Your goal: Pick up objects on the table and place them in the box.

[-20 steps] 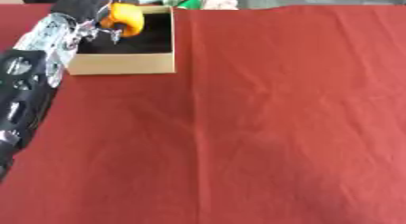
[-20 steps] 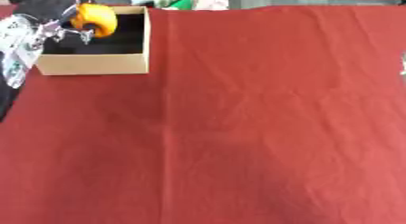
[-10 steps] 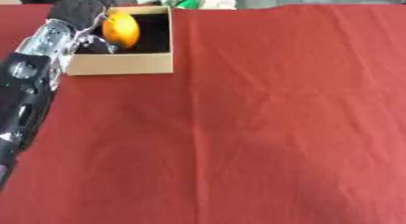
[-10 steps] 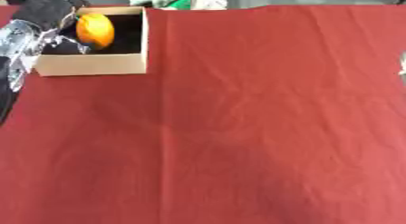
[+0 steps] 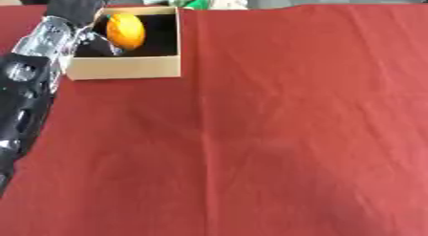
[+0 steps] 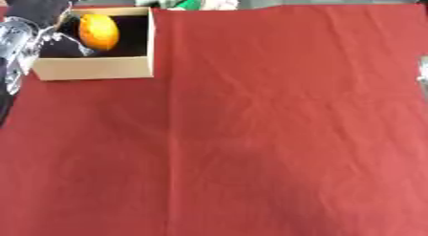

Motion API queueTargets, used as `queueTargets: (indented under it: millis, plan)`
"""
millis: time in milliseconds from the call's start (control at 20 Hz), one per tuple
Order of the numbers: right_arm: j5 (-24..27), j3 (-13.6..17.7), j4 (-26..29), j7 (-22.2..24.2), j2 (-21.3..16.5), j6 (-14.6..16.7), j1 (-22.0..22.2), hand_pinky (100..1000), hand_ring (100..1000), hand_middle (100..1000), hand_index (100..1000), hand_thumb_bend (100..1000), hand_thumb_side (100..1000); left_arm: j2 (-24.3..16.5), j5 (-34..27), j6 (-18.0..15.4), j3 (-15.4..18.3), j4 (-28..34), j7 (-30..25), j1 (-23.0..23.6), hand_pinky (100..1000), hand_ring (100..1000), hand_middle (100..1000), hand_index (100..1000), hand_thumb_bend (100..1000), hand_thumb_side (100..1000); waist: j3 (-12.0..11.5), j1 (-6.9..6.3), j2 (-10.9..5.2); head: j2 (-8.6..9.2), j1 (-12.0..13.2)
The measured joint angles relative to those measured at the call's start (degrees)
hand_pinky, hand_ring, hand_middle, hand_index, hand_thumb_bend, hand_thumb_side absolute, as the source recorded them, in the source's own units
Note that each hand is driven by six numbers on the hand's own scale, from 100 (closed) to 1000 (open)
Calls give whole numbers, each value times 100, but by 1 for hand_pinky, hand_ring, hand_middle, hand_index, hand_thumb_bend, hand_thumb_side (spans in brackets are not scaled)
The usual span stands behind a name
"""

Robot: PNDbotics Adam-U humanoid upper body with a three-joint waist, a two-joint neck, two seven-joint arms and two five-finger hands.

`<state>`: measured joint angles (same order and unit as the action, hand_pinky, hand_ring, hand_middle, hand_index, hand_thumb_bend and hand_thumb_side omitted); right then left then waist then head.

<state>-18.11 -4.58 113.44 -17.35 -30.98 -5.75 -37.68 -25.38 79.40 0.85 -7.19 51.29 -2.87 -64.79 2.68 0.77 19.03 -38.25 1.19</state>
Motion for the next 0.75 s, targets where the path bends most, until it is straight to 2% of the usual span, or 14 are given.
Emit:
queueTargets:
  millis: [150, 350, 600, 700, 750]
  plan:
    - [0, 3, 0, -7, -1, -8, 25, 933, 869, 809, 918, 100, 968, -119, -396, 30, 0, 625, 24, 97, 625, 800, 744, 866, 527, 323, -17, -19, -1, -12, -36]
    - [-2, 20, 0, -10, -4, -9, 38, 933, 869, 809, 918, 100, 965, -374, -1183, 251, 8, 1975, 115, 435, 585, 773, 713, 845, 481, 288, -49, -37, -1, -54, -87]
    - [-30, 36, 0, -19, -11, -2, 37, 932, 869, 809, 917, 100, 961, -750, -2653, 754, 92, 3853, 354, 1050, 560, 753, 688, 846, 449, 252, -95, -65, -1, -63, -143]
    - [-43, 37, 0, -28, -14, 7, 36, 932, 869, 810, 917, 100, 960, -875, -3275, 931, 133, 4543, 507, 1317, 554, 749, 683, 846, 447, 255, -104, -63, -1, -80, -167]
    - [-46, 37, 0, -34, -16, 13, 35, 932, 869, 810, 917, 100, 960, -936, -3556, 1013, 157, 4865, 589, 1456, 553, 747, 678, 847, 447, 287, -109, -61, -1, -85, -181]
